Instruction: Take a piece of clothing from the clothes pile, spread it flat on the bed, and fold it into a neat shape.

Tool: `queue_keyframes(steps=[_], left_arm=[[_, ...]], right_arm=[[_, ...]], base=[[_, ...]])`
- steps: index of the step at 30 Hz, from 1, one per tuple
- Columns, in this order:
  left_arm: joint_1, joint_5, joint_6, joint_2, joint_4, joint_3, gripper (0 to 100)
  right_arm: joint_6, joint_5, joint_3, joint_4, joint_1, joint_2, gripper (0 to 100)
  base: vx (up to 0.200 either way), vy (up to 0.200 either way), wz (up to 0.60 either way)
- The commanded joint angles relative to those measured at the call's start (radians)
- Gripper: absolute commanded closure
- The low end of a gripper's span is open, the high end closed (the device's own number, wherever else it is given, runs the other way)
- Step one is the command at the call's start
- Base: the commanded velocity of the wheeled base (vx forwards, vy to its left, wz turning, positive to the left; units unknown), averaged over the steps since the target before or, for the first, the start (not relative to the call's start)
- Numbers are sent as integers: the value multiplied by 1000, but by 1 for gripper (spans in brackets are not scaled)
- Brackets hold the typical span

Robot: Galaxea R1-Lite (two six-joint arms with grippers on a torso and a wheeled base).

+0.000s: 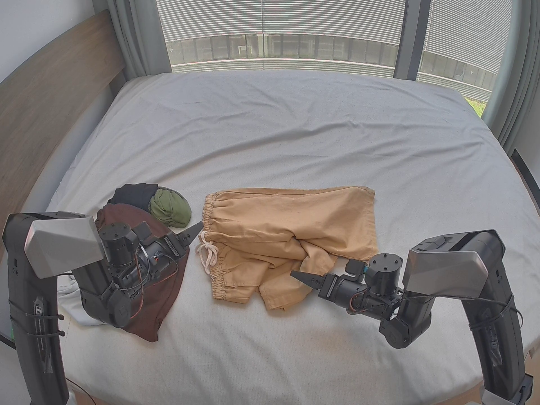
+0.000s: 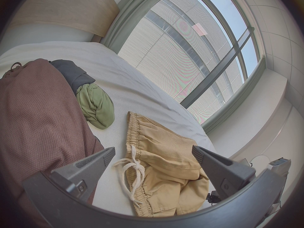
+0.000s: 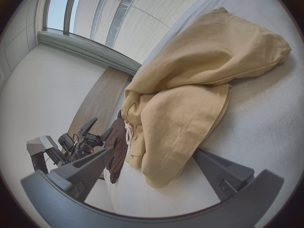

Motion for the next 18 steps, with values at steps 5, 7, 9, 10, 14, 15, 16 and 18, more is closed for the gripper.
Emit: queue_keyframes(steps=[5,7,9,10,14,15,16,18], left_arm=[[1,0,-1,4,-1,0,0],[1,0,-1,4,-1,0,0],[1,0,-1,4,-1,-2,0],[1,0,-1,4,-1,-2,0],[1,0,-1,7,-1,-2,0],[1,0,-1,7,-1,-2,0],[1,0,-1,9,-1,-2,0],[1,0,-1,9,-1,-2,0]], right_arm=[[2,1,43,1,-11,-91,0],[4,1,46,1,-15,-111,0],[13,1,51,1,-17,-125,0],[13,1,51,1,-17,-125,0],[16,1,60,1,-18,-138,0],[16,1,60,1,-18,-137,0],[16,1,60,1,-18,-137,0],[15,1,60,1,-18,-134,0]], base=[[0,0,0],[0,0,0],[0,0,0],[0,0,0],[0,0,0],[0,0,0],[0,0,0],[0,0,0]])
